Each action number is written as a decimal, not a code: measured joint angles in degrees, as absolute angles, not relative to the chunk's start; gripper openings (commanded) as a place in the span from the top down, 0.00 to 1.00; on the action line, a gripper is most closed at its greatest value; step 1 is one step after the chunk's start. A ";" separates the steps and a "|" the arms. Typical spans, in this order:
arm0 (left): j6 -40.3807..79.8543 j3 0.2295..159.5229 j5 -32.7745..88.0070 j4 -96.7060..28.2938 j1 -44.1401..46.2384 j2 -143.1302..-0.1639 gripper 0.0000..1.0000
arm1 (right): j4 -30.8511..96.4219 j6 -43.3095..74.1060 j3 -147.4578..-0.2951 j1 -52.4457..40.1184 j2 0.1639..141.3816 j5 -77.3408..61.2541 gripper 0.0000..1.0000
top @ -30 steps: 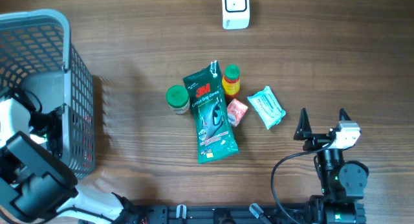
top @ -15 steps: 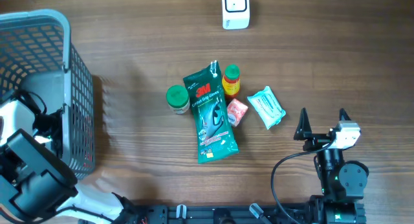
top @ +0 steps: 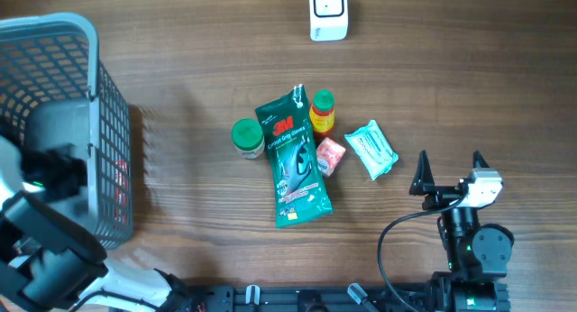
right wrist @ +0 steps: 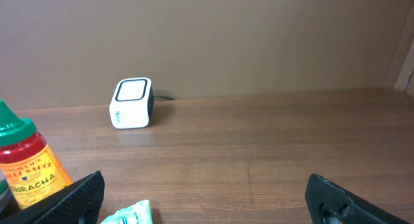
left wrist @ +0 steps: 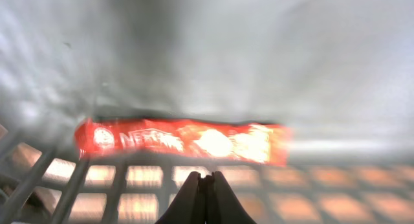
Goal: Scan the item barcode
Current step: 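Reach the left gripper into the basket and grasp the red Nescafe stick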
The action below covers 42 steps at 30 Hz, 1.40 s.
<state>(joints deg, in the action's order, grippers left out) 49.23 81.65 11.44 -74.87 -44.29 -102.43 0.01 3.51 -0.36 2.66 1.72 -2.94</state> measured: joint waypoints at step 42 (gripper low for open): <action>80.49 58.76 5.76 -41.52 -40.23 -97.25 0.22 | 0.03 3.53 -0.36 2.66 1.78 -2.94 0.00</action>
